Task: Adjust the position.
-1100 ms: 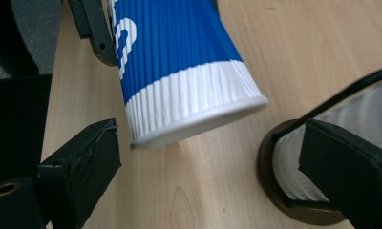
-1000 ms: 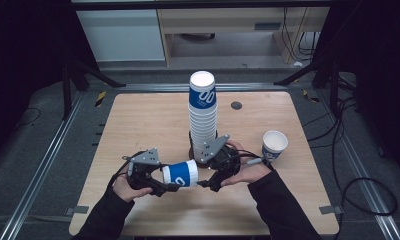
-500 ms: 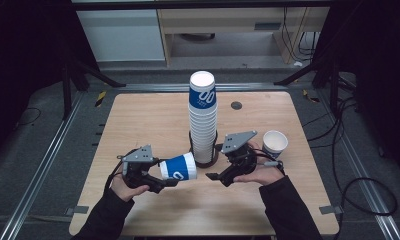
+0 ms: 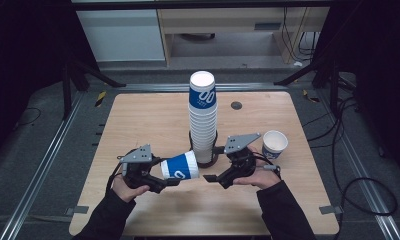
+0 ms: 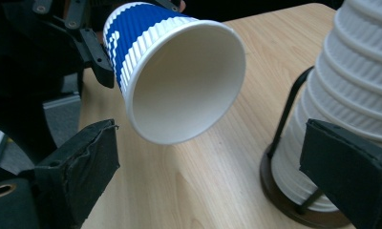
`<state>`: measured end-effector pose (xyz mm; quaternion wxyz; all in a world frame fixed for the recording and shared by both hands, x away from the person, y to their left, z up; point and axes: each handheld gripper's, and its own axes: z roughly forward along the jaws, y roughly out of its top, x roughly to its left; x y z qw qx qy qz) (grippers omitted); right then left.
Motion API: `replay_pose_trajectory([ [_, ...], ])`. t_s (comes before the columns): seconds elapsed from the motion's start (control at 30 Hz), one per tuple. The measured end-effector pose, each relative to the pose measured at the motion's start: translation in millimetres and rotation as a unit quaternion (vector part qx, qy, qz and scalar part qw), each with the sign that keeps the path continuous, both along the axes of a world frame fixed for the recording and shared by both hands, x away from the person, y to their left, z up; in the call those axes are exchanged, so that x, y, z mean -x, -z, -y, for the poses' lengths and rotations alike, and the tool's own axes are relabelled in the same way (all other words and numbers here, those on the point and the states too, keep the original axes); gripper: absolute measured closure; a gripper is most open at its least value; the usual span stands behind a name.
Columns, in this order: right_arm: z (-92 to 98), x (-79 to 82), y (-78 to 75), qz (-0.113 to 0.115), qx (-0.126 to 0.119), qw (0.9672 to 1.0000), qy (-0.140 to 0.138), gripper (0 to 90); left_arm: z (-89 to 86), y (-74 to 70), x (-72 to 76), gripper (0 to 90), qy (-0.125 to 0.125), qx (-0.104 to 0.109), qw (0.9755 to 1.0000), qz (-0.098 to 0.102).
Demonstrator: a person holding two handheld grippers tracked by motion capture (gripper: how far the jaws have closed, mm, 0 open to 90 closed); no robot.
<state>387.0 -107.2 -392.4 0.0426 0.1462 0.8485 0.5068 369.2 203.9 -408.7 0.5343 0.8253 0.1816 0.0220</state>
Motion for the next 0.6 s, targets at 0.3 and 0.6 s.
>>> replay_pose_trajectory([
  [0.3, -10.4, 0.6, 4.5, -0.019, -0.026, 0.9992, -0.025, 5.6, 5.2, 0.5, 2.2, 24.9, 0.018, 0.012, 0.9998, -0.002],
  [0.6, -21.0, 1.2, 10.2, -0.030, -0.026, 0.9979, -0.051, 5.7, 10.7, 0.2, 5.2, 25.0, 0.042, 0.015, 0.9990, -0.008],
])
